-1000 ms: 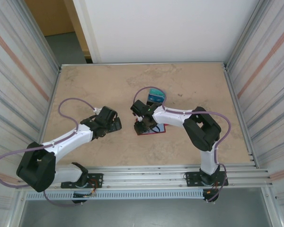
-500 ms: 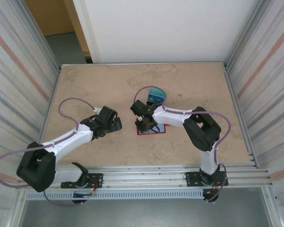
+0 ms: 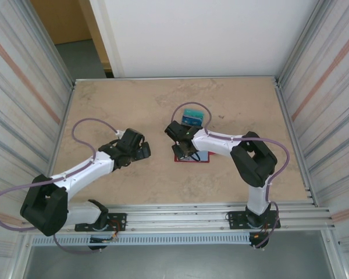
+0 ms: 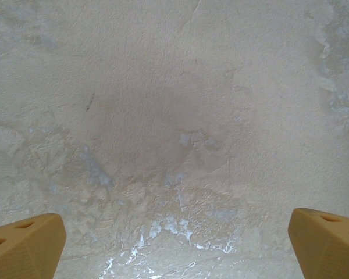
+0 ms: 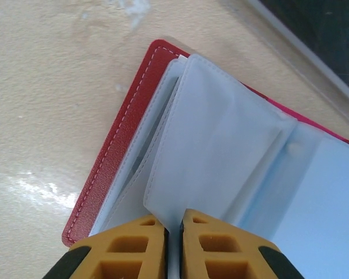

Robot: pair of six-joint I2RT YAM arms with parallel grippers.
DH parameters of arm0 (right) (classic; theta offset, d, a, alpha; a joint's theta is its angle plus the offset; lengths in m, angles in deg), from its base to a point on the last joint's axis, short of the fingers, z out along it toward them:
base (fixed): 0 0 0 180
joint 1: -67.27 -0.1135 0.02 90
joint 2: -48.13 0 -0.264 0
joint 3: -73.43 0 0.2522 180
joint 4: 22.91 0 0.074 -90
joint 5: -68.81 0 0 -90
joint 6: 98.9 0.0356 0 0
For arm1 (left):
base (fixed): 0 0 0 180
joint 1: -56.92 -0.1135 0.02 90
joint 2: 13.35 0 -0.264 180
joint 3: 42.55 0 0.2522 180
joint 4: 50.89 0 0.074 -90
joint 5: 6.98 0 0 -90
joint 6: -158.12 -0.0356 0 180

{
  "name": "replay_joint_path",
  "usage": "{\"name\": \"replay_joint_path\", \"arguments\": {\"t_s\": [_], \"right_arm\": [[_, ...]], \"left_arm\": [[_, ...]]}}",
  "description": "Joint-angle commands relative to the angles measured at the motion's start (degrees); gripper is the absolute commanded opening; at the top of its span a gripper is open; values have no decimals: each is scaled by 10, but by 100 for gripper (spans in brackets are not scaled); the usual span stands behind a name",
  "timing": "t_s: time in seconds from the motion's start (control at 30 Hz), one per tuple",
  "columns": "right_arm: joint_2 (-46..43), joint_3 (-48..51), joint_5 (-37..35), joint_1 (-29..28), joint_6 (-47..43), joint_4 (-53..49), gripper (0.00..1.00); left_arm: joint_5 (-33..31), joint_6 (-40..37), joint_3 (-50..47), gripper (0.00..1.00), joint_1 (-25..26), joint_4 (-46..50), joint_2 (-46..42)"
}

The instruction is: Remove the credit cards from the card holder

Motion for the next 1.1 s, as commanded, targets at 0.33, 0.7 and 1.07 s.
{"name": "replay_joint_path", "arguments": {"t_s": [0.33,0.7,1.07], "right_arm": [[-76,63,-40,41,42,-3,23],[-144,132,-55,101,60,9,28],[-175,187,4,185,14,53,29]], "left_arm": [[-6,-17,35,99,10,7,-2],[-16,-19,48,99,22,13,5],[-30,-40,112,99,83,6,87]]}}
